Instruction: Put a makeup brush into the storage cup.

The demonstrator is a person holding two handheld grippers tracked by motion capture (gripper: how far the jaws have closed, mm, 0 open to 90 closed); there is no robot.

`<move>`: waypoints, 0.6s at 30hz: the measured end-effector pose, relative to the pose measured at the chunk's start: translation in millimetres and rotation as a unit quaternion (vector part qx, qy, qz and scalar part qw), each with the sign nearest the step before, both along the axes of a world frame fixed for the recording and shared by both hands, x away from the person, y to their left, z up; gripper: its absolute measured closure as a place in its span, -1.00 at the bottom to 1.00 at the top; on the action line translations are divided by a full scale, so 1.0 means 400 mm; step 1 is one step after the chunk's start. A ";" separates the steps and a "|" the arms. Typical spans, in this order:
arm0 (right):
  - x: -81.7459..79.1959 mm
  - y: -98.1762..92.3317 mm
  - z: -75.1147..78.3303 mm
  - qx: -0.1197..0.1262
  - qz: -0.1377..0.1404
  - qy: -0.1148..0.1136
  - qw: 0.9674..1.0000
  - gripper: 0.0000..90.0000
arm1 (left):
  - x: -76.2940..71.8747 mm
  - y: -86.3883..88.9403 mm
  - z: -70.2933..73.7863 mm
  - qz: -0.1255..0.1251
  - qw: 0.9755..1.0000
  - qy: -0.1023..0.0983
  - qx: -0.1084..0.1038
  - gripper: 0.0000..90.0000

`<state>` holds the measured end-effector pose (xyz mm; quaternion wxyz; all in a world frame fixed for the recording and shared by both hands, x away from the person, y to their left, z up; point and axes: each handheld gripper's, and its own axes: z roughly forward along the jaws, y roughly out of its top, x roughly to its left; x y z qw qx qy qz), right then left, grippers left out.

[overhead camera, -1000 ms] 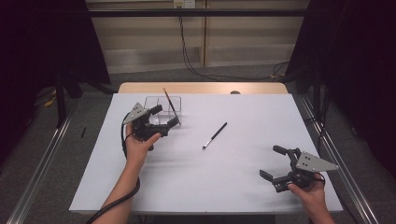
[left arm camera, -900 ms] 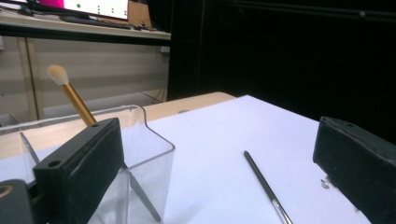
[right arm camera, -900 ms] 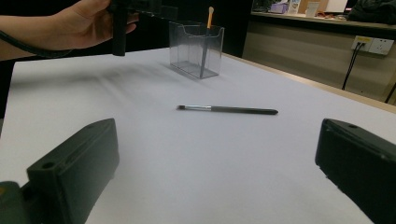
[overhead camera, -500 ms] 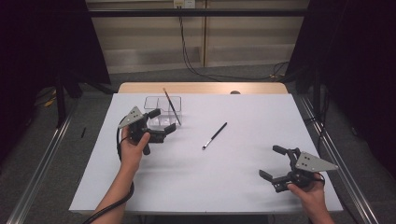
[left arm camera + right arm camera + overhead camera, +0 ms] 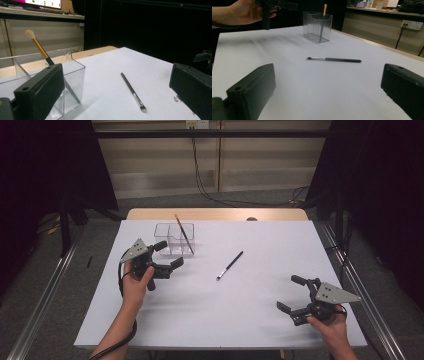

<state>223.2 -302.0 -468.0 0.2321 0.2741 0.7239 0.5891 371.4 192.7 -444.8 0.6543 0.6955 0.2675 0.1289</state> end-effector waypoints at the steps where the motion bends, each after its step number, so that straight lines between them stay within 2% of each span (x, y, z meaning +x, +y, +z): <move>1: 0.000 0.000 0.000 0.000 0.000 0.000 1.000 -1.00 | -0.002 0.003 0.000 0.000 1.000 0.000 0.003 -1.00; 8: -0.001 -0.003 0.000 0.001 -0.003 0.000 1.000 -1.00 | -0.023 0.016 -0.003 0.000 1.000 0.001 0.009 -1.00; 18: 0.000 -0.001 0.000 0.001 -0.001 -0.001 1.000 -1.00 | -0.040 0.028 0.002 -0.006 1.000 -0.007 0.016 -1.00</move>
